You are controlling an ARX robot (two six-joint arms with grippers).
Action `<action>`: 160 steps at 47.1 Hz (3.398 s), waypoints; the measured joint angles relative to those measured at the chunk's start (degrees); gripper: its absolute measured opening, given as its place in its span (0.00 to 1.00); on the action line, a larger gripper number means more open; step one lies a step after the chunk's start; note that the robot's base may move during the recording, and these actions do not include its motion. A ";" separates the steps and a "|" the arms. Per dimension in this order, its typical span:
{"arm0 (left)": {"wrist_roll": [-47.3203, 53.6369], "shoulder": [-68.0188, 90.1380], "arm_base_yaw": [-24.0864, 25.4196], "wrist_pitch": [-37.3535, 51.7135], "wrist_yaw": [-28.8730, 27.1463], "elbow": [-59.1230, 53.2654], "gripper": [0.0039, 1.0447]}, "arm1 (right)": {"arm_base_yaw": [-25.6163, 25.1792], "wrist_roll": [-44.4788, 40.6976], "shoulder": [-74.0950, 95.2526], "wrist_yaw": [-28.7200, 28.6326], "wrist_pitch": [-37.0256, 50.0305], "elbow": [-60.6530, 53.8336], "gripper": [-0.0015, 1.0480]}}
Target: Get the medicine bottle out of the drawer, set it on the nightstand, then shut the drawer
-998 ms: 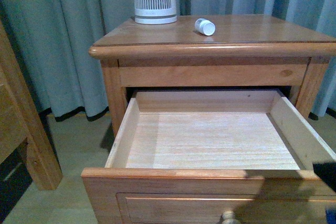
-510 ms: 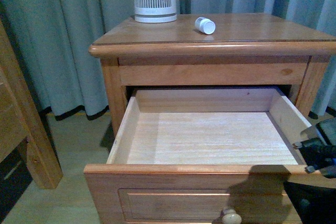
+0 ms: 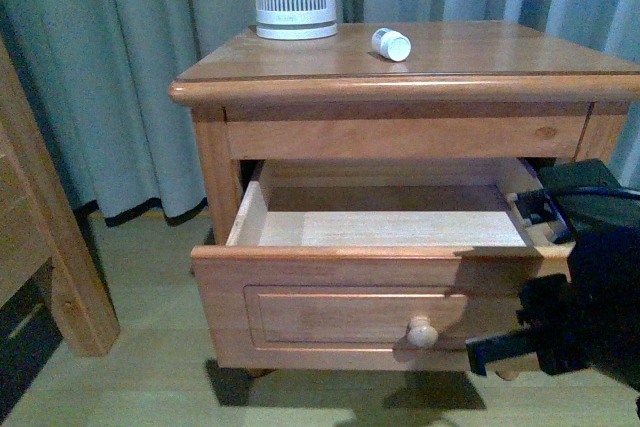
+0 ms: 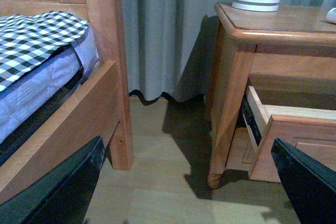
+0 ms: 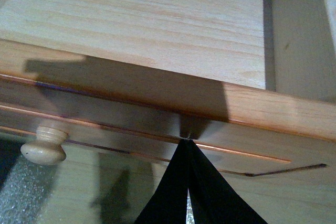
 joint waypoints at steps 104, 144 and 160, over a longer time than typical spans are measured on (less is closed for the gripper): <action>0.00 0.00 0.00 0.00 0.00 0.00 0.94 | -8.00 -12.63 13.97 -1.44 2.05 19.02 0.13; 0.00 0.00 0.00 0.00 0.00 0.00 0.94 | -15.47 -1.05 -64.83 -12.04 -10.19 -23.58 0.43; 0.00 0.00 0.00 0.00 0.00 0.00 0.94 | -15.54 -2.21 -76.39 -12.02 -13.86 -30.84 0.03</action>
